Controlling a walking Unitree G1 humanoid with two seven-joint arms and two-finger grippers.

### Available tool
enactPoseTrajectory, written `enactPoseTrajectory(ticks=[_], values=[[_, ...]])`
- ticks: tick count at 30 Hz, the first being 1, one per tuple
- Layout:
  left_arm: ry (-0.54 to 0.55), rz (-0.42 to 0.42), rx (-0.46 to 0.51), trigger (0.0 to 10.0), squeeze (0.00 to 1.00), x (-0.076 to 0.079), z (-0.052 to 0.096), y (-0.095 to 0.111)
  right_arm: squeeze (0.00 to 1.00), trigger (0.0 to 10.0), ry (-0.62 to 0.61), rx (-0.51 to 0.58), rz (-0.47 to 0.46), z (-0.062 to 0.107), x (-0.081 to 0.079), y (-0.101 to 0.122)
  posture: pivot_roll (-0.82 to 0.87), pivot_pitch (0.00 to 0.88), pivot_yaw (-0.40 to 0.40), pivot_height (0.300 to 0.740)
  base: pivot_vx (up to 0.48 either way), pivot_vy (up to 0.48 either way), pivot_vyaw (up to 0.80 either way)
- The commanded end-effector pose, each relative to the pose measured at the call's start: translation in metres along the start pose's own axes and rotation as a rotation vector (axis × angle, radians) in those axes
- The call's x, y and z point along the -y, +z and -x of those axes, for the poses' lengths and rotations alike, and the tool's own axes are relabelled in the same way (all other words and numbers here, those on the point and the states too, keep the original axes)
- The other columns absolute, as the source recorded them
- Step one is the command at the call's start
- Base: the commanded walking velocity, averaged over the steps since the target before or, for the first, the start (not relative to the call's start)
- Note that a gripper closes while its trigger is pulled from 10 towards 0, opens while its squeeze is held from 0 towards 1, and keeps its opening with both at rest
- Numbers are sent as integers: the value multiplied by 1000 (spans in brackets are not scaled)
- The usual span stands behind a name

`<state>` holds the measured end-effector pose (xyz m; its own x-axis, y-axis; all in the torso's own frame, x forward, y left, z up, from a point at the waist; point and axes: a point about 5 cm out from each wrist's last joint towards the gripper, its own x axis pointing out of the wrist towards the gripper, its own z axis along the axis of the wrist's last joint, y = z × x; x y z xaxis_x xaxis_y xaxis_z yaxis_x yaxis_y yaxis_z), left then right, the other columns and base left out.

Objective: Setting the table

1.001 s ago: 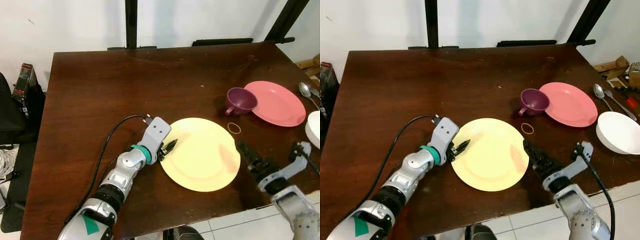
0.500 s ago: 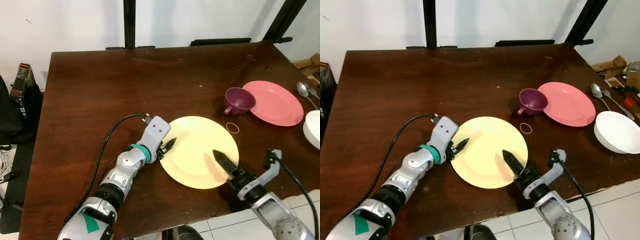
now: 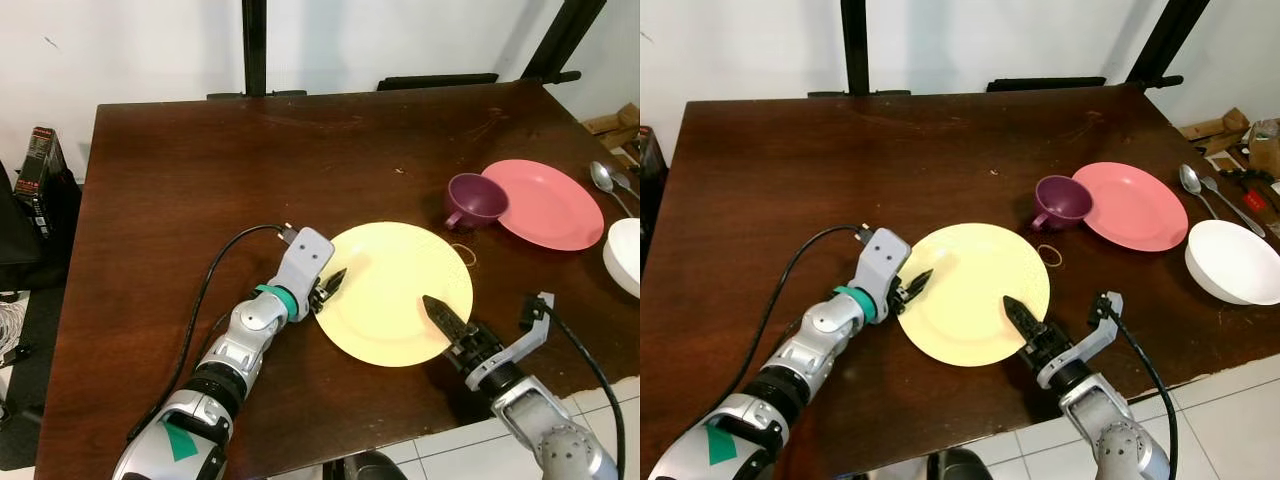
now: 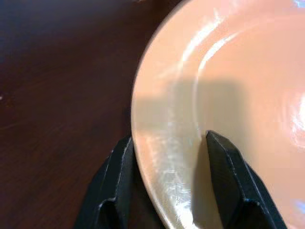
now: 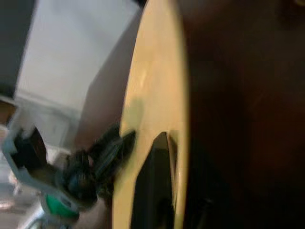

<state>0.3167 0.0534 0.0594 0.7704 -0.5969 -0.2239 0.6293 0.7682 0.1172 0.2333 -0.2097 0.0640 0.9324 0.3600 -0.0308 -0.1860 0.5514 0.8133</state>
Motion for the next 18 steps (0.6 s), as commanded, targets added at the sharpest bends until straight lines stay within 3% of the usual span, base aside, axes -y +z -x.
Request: enactPoseTrajectory(ticks=[1,6,8,9,11,13,14,17,18], values=[[-46,43,-180,10000,0,13,13,-41,0,0,45,63,5,-6,-8,8,-76,3,-21,740,0,0,0],[-51,45,-47,10000,0,1,9,-14,0,0,80,125,15,-9,-14,17,-74,0,-15,740,0,0,0],[-75,66,108,10000,0,-12,13,21,0,0,102,159,31,-12,-22,25,-69,3,-10,740,0,0,0],[-75,66,108,10000,0,-12,13,21,0,0,102,159,31,-12,-22,25,-69,3,-10,740,0,0,0],[-115,94,289,10000,0,-27,29,68,0,0,122,194,52,-15,-30,34,-65,7,-7,740,0,0,0],[-115,94,289,10000,0,-27,29,68,0,0,122,194,52,-15,-30,34,-65,7,-7,740,0,0,0],[-154,125,470,10000,0,-50,60,119,0,0,135,233,76,-20,-38,45,-40,11,-1,740,0,0,0],[-169,124,520,10000,0,-57,71,134,0,0,139,247,84,-21,-41,48,-40,11,-1,740,0,0,0],[-137,126,573,10000,0,-70,83,150,0,745,148,259,125,-26,-48,54,-27,11,2,740,0,0,0]])
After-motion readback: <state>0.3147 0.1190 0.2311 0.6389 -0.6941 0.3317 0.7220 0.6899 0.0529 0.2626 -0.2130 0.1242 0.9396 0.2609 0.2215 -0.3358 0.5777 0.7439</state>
